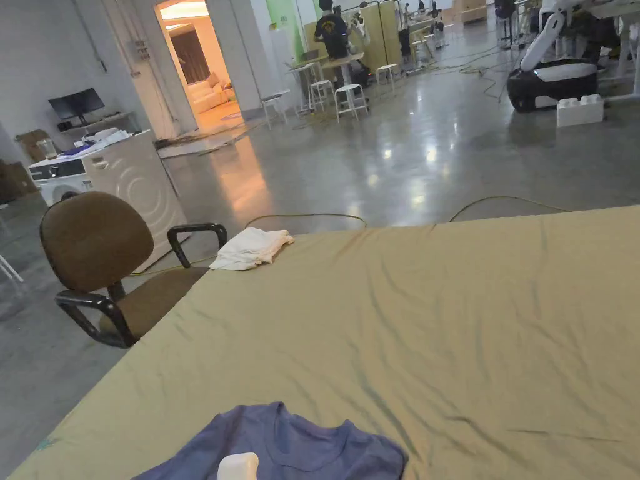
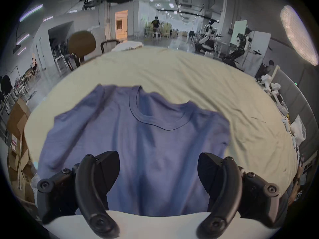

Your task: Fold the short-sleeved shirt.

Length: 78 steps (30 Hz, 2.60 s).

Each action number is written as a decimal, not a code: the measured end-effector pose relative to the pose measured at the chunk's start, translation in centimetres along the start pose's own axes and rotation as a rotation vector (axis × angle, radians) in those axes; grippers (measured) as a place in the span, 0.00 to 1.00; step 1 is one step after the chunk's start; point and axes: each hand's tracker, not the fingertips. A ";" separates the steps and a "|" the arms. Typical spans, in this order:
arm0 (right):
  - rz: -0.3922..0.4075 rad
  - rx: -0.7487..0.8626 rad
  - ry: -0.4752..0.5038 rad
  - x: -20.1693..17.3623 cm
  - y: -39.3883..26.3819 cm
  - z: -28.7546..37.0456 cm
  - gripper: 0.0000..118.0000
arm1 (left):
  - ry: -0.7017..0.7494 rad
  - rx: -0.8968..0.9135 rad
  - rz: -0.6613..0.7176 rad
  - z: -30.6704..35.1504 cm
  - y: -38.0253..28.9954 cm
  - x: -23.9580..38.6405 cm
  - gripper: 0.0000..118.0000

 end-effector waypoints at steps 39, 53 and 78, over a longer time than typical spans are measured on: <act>-0.122 -0.025 -0.183 8.7 -3.9 9.0 0.00 | -0.864 -0.016 -0.334 4.2 2.6 42.8 0.03; -0.154 -0.069 -0.195 9.2 -5.6 8.6 0.00 | -0.938 -0.161 -0.641 7.1 -11.9 48.7 0.90; 0.060 0.373 0.124 0.3 5.5 12.5 0.00 | -0.093 0.939 -0.211 41.3 -7.4 15.4 0.00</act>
